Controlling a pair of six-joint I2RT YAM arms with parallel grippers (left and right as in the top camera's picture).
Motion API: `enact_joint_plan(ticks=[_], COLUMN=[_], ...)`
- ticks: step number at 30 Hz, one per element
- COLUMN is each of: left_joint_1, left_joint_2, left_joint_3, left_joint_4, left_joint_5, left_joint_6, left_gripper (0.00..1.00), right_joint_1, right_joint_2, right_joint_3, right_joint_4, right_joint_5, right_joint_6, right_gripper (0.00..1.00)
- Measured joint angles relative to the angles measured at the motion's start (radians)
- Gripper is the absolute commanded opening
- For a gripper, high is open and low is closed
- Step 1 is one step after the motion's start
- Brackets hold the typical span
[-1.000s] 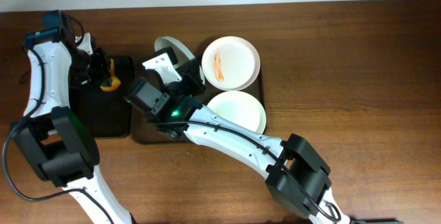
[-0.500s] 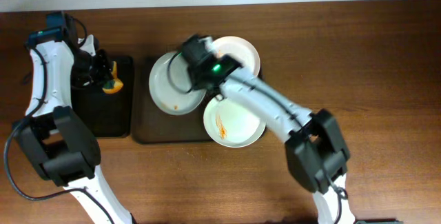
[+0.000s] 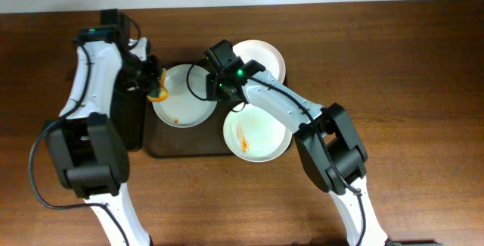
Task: Clean dirty plates on tray and stack at the side
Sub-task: 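Scrub the plate again with the sponge in left gripper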
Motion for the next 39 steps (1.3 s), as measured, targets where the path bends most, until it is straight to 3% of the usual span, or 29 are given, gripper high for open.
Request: enact_joint_plan(ticks=[5,10,14,18,23,30,34,39], left_joint_1=[-0.092,-0.138,-0.171,-0.179,-0.181,-0.202,-0.211,-0.213], left_joint_2=[0.000,-0.004,-0.006,-0.006,-0.006,-0.008,-0.014,-0.014], left_joint_3=[-0.219,-0.279,-0.283,-0.290,-0.292,-0.292,-0.293,-0.293], left_joint_4=[0.180,0.232,0.222,0.145,0.116,0.073,0.177,0.231], left_joint_5=[0.013,0.003,0.000,0.095,0.082,-0.164,-0.316,-0.404], left_joint_6=[-0.130,-0.180,-0.175,-0.083,-0.024,-0.016,-0.044,-0.071], left_gripper=[0.01,0.01,0.01,0.01,0.01,0.01,0.01,0.01], right_joint_1=[0.000,-0.008,-0.008,-0.008,-0.005,0.012,0.006,0.005], right_joint_2=[0.000,0.013,0.017,0.017,0.017,0.017,0.017,0.017], right_joint_3=[0.000,-0.001,-0.002,-0.002,-0.002,-0.002,-0.002,-0.002], right_joint_4=[0.002,-0.006,-0.006,-0.002,-0.002,0.021,0.021,0.019], right_joint_5=[-0.004,0.012,0.014,0.005,-0.009,-0.030,-0.027,-0.034], right_joint_6=[0.014,0.013,0.014,0.012,0.010,0.015,0.018,0.014], right_gripper=[0.04,0.04,0.04,0.04,0.04,0.04,0.04,0.04])
